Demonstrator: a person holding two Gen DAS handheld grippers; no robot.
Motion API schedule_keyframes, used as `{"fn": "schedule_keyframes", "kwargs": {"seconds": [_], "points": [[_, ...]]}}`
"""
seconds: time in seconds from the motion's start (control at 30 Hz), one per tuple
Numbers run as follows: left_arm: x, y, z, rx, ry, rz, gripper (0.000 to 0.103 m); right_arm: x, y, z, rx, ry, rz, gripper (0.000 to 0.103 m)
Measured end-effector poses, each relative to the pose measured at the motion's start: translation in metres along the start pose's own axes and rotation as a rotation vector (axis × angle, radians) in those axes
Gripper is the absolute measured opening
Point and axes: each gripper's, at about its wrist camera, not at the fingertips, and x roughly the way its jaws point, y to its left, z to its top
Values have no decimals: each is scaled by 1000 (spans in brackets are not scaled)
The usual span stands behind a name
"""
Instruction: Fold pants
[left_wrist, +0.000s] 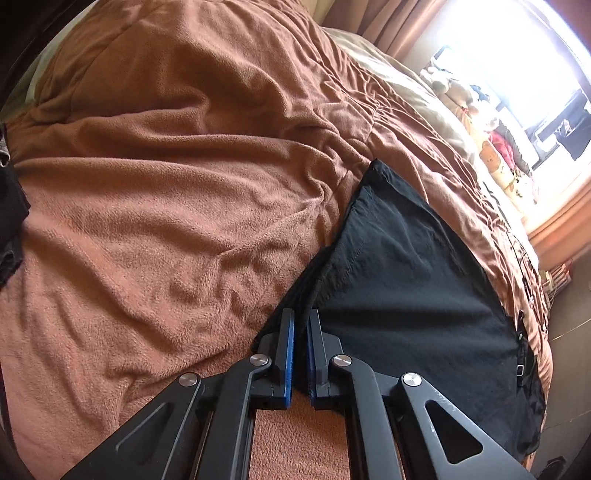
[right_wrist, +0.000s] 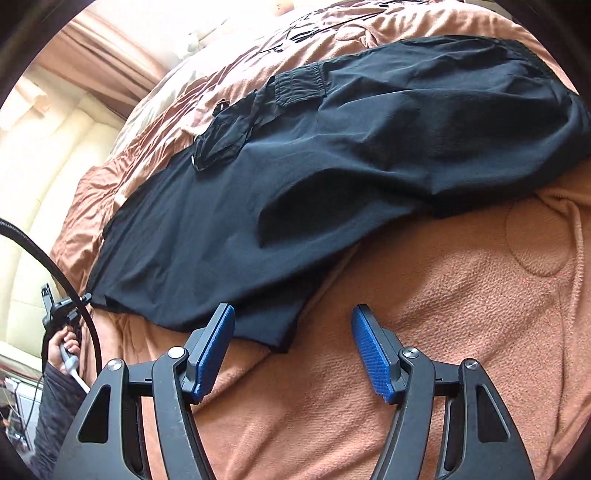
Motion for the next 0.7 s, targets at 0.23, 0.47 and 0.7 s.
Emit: {"fn": "schedule_keyframes", "kwargs": {"seconds": [0.23, 0.47, 0.7], "points": [[10, 1, 9, 4, 37, 2, 9, 10, -4, 4, 17, 28, 53, 15], [-3, 24, -1, -78, 49, -13, 47, 4, -6, -2, 19, -6, 77, 3], [-20, 22, -4, -73, -23, -18, 47, 2, -7, -7, 23, -16, 77, 2]]}}
